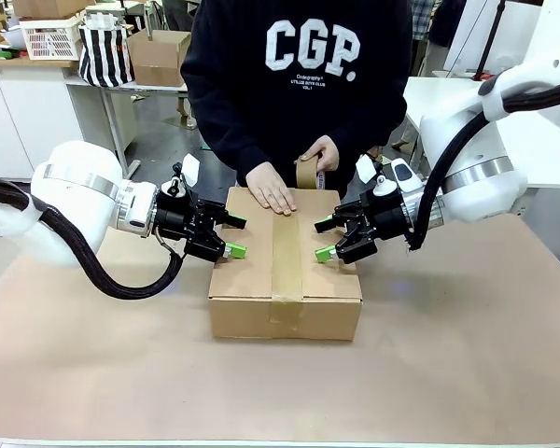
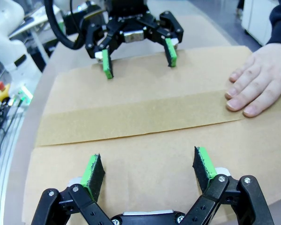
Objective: Pack the gift set into the box.
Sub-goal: Press and hold the closed box until the human finishes sealing it.
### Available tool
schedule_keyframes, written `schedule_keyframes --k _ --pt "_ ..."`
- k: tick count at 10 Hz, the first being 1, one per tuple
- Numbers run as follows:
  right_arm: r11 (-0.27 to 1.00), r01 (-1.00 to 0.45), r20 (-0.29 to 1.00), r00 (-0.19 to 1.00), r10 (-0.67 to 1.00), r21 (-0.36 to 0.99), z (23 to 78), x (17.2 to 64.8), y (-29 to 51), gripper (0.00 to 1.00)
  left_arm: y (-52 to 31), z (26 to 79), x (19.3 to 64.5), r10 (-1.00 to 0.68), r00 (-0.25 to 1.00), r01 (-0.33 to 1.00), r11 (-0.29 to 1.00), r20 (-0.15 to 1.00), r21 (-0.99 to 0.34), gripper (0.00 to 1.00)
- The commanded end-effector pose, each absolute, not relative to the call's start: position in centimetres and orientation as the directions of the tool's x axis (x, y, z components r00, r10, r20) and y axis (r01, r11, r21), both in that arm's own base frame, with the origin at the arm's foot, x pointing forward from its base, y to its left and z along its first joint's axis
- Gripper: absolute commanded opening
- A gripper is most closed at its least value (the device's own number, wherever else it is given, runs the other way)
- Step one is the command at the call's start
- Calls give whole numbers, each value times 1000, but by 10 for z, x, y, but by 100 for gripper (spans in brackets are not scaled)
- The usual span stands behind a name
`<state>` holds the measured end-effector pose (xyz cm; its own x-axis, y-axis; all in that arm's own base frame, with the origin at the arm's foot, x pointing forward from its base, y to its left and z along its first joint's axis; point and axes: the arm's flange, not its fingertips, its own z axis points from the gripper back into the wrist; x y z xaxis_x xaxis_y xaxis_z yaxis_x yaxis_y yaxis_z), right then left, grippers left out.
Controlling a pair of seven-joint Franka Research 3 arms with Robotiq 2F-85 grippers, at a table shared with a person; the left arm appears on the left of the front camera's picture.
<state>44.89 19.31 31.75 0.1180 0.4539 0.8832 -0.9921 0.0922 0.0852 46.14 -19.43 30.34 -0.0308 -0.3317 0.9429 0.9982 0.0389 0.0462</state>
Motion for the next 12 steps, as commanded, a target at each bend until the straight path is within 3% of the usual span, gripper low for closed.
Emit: schedule_keyframes --k 1,12 --pt "96 -992 881 118 459 83 315 446 192 100 -194 300 460 -327 -42 998 37 944 57 100" --pt "96 -992 881 118 459 83 315 446 192 100 -194 300 460 -327 -42 998 37 944 57 100"
